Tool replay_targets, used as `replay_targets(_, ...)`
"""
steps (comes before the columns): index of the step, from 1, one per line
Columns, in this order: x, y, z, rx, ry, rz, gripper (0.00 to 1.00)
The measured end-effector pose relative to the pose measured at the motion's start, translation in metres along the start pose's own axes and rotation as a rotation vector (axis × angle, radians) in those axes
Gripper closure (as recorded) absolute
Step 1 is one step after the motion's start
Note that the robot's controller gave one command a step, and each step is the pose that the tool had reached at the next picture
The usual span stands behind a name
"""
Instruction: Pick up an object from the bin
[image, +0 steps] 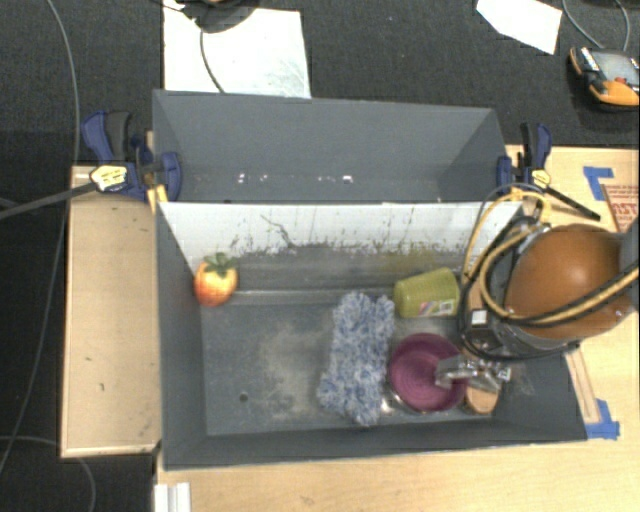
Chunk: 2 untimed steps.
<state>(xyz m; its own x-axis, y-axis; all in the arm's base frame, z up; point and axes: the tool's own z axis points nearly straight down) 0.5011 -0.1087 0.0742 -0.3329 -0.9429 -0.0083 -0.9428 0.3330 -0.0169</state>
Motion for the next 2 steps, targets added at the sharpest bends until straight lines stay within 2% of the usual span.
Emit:
replay_targets(1, 0.000, -0.005, -0.109, -0.001, -0.001, 0.003, 1.00)
replay_targets(2, 0.009, 0.001, -0.094, -0.003, -0.002, 0.005, 1.00)
